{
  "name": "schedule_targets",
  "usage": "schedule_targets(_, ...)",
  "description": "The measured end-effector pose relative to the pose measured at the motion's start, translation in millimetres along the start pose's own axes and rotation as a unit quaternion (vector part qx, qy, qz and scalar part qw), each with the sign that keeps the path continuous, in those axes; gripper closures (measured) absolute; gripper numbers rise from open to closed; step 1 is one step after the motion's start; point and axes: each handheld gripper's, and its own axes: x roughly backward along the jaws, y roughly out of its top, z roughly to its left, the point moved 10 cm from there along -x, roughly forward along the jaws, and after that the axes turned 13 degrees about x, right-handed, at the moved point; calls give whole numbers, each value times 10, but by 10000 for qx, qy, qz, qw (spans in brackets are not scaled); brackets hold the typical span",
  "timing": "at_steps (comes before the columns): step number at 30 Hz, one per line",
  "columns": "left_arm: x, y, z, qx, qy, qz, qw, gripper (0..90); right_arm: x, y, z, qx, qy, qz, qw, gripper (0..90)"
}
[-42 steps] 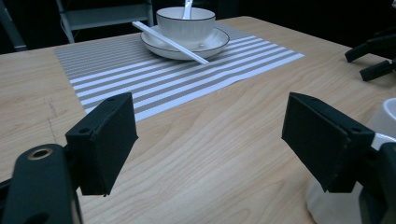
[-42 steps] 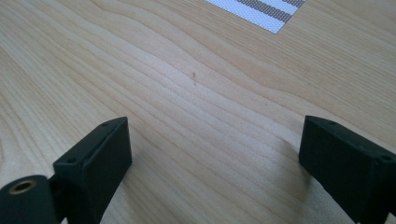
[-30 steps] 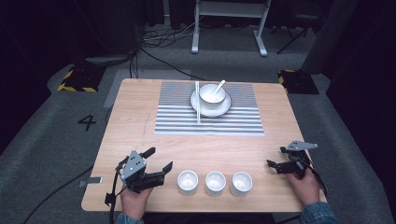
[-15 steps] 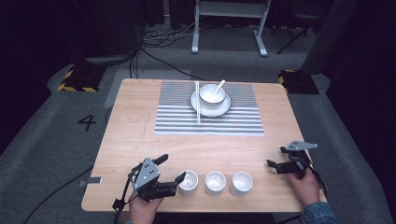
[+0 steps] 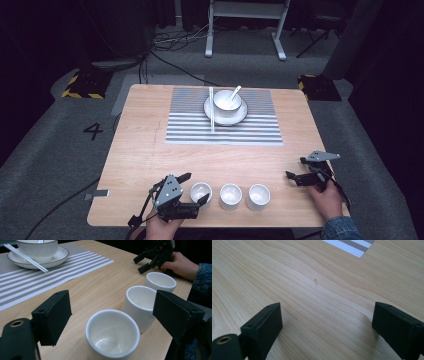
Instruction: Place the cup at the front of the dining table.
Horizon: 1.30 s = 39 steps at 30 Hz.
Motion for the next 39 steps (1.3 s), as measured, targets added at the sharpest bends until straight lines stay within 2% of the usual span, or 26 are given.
schedule_targets(7,-112,-123,-13,19,-14,233,9997,150,0,0,0,2,0,1,10000,97)
schedule_targets(15,-217,-254,68,252,87,423,9987,153,0,0,-1,3,-1,1,10000,97)
schedule_targets(20,-278,-337,96,352,-85,525,9980,153,0,0,1,-3,1,-1,10000,97)
schedule_targets(25,-341,-416,81,264,-105,704,9971,161,0,0,0,2,-1,1,10000,97)
schedule_targets(27,-375,-457,95,166,-6,792,9967,173,0,0,-1,3,-1,1,10000,97)
schedule_targets(30,-407,-491,113,137,36,858,9962,188,0,0,0,2,-2,2,10000,97)
schedule_targets(34,-433,-532,126,82,106,919,9957,197,0,0,-1,4,-2,1,10000,97)
schedule_targets(35,-424,-534,142,14,172,890,9959,228,0,-1,0,2,-1,1,10000,97)
schedule_targets(39,-421,-539,142,27,164,891,9959,241,0,0,0,-1,1,0,10000,97)
